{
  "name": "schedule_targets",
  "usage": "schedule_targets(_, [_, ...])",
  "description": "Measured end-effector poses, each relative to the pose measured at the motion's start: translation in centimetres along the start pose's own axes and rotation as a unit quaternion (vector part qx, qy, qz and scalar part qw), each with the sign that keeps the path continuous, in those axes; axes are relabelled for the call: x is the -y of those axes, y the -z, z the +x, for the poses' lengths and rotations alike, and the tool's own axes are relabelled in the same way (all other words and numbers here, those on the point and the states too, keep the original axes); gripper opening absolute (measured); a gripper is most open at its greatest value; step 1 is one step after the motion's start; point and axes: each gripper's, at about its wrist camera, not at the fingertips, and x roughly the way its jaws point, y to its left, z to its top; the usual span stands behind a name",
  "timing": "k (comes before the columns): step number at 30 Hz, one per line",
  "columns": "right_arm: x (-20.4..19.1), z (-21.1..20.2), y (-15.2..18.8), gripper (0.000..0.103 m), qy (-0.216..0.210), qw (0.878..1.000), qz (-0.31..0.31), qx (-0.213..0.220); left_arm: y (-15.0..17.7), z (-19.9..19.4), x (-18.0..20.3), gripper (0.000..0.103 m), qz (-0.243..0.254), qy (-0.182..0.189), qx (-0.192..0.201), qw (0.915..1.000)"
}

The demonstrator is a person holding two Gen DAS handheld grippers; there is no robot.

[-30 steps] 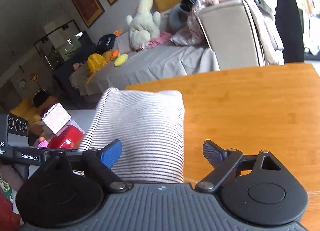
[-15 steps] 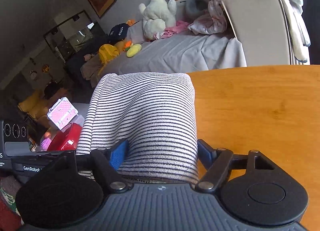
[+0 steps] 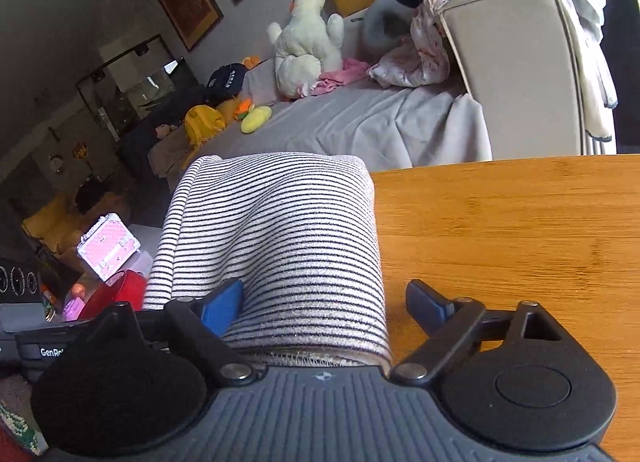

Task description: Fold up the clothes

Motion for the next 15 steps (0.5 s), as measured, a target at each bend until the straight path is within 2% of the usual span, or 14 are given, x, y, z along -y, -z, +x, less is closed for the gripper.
schedule_targets(4, [0.0,-2.4,1.4,0.103,0.026,0.999,0.015,0.020,2.4,-2.2,0.6,0.089,-0.016,-0.009,0.029,0.9994])
schedule_targets(6, [0.0,-4.0,2.5,0.103,0.041,0.999,0.023,0.024,3.5,-3.3,1.4,0.092,-0.021,-0.011,0.031,0.9993])
schedule_targets(9, [-0.2,-6.8,4.3,0.103,0.075,0.996,0.036,0.038,5.4,-4.9,3.3,0.097,0.004,-0.022,0.023,0.9995])
schedule_targets(11, [-0.5,-8.8,5.6,0.103,0.100,0.993,0.039,0.042,6.6,-5.9,4.8,0.100,0.023,-0.043,0.016,0.9987])
schedule_targets(15, [-1.9,-11.5,7.8,0.103,0.175,0.984,-0.002,0.019,8.2,-6.6,7.8,0.103,0.063,-0.125,-0.004,0.9901])
